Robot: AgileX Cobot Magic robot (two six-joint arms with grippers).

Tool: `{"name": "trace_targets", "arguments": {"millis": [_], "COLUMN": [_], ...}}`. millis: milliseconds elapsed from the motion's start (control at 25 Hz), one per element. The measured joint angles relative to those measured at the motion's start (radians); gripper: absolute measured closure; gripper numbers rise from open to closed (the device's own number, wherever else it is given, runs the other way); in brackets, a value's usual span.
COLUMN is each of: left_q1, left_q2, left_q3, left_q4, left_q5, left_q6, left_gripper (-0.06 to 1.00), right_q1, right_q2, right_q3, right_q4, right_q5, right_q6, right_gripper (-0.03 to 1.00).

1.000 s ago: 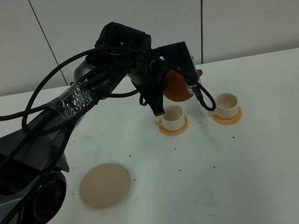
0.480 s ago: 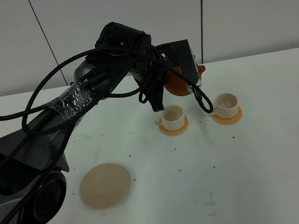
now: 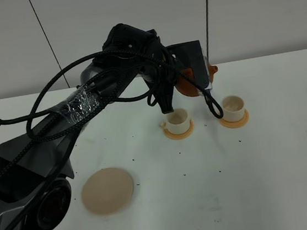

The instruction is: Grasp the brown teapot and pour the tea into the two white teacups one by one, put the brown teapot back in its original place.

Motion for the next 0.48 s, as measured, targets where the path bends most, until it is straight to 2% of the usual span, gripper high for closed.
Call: {"name": "trace_targets", "arguments": {"millis": [320,480], "left_q1": [-0.026,-0.026], "left_q2": [0.000,0.013], "left_q3": [0.000,0.000], "left_q4": [-0.001,0.027], "left_q5": [-0.005,-0.006], "left_q6": [0.024,0.024], "left_gripper": [0.77,0.77], "right_q1": [0.000,0.000], "right_q2": [0.000,0.000], "right_q3": [0.000,0.000], "right_q4": [0.000,0.000], "right_q5": [0.000,0.000], "right_q6": [0.000,-0.001], "right_gripper": [0.73,0.73]}}
